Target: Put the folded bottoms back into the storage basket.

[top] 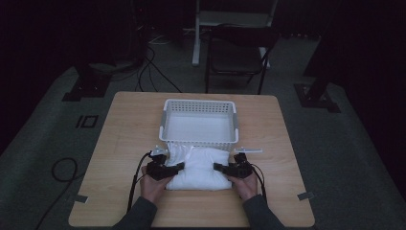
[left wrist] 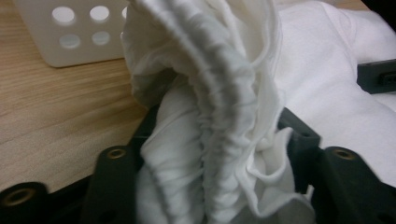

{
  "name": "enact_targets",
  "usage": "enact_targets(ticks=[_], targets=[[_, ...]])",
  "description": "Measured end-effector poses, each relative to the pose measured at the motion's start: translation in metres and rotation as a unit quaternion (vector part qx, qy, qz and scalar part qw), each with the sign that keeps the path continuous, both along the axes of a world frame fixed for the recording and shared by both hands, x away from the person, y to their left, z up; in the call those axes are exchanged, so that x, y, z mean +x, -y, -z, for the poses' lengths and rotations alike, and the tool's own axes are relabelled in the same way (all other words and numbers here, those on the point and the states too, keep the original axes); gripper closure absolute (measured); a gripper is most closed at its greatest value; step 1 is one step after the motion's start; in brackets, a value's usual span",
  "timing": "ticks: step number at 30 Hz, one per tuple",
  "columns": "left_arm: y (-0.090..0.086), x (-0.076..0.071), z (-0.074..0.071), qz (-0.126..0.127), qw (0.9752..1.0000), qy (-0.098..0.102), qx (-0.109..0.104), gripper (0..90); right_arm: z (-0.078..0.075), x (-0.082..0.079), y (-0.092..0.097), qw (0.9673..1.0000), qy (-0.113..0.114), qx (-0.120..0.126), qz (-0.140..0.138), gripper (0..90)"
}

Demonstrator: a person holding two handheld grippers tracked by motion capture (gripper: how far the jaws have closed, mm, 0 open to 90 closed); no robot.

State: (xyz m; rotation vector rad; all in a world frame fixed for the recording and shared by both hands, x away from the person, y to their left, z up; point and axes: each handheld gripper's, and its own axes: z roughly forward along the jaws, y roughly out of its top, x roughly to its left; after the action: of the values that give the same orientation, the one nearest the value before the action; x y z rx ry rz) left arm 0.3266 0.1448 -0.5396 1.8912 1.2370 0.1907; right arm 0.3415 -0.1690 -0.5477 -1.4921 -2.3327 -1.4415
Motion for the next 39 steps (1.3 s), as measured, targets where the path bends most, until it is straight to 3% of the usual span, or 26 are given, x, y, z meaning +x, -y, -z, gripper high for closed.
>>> enact_targets(ticks=[2, 9, 14, 20, 31, 39], targets=[[0.001, -0.003, -0.002, 0.002, 0.9999, 0.010, 0.006, 51.3, -0.003, -0.003, -0.001, 0.9997, 0.020, -0.012, -0.006, 68.8], [-0.001, -0.008, -0.007, 0.006, 0.9997, 0.024, -0.002, 54.3, -0.008, -0.009, -0.003, 0.9984, 0.048, -0.025, -0.012, 69.5], [-0.001, -0.014, -0.014, 0.004, 0.9994, 0.034, -0.006, 55.1, -0.017, -0.015, -0.005, 0.9954, 0.084, -0.040, -0.023, 69.9], [-0.002, -0.018, -0.020, 0.003, 0.9992, 0.038, -0.006, 55.2, -0.020, -0.017, -0.005, 0.9958, 0.081, -0.034, -0.023, 70.0], [-0.003, -0.025, -0.034, 0.000, 0.9984, 0.055, -0.015, 55.1, -0.035, -0.024, -0.002, 0.9946, 0.098, -0.021, -0.024, 70.0], [-0.004, -0.027, -0.041, 0.002, 0.9981, 0.060, -0.016, 55.2, -0.042, -0.027, -0.002, 0.9933, 0.110, -0.024, -0.025, 70.1]])
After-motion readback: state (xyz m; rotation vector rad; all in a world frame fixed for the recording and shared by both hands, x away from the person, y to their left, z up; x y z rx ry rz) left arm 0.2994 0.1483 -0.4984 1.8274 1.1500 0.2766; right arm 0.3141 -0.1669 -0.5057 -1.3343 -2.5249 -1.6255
